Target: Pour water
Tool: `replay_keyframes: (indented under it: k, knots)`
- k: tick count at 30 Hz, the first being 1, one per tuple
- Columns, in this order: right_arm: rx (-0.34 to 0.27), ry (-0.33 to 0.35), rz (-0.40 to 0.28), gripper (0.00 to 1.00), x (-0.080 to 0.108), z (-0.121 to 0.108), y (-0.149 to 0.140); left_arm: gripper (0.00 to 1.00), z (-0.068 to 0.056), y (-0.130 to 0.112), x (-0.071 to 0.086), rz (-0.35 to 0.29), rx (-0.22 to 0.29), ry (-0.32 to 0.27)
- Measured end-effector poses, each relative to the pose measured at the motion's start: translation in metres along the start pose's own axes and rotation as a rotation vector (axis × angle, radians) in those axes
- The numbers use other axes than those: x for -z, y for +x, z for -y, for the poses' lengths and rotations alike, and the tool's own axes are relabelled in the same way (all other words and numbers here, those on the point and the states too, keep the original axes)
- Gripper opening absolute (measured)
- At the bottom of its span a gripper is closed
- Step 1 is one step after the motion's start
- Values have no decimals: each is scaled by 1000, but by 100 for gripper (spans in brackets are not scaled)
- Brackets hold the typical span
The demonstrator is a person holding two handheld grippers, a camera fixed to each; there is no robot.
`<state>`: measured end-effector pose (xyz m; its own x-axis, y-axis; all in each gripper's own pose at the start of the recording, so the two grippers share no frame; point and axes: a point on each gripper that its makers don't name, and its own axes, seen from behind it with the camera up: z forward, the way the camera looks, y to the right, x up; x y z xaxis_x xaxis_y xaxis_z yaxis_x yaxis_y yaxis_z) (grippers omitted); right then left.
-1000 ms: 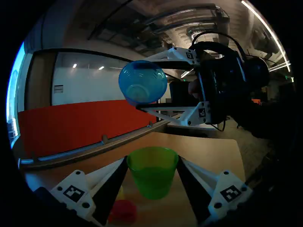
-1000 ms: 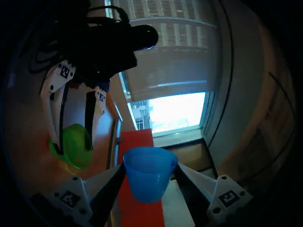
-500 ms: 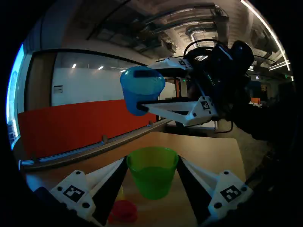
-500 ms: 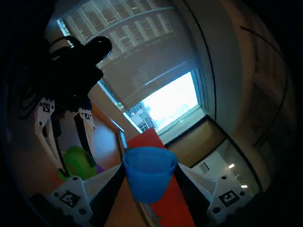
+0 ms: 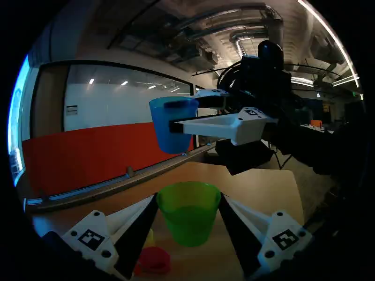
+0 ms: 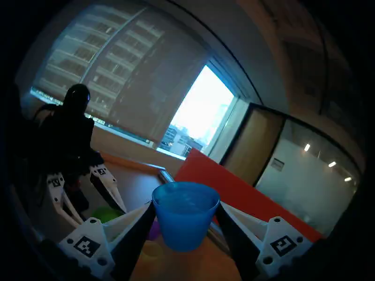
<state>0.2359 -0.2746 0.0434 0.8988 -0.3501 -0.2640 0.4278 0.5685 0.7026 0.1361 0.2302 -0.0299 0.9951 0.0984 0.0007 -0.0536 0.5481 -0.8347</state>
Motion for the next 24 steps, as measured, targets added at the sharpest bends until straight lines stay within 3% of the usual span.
replay_keyframes:
  k: [5,9,24]
  knots:
    - [-163,24,-8,90,3,1,0,89,1,-3,0,10,-1,-1]
    - [-231,40,-10,90,6,3,-1,89,1,-7,1,25,-5,-3]
    - [-235,54,75,90,16,13,-38,89,-6,-44,0,133,-35,-43]
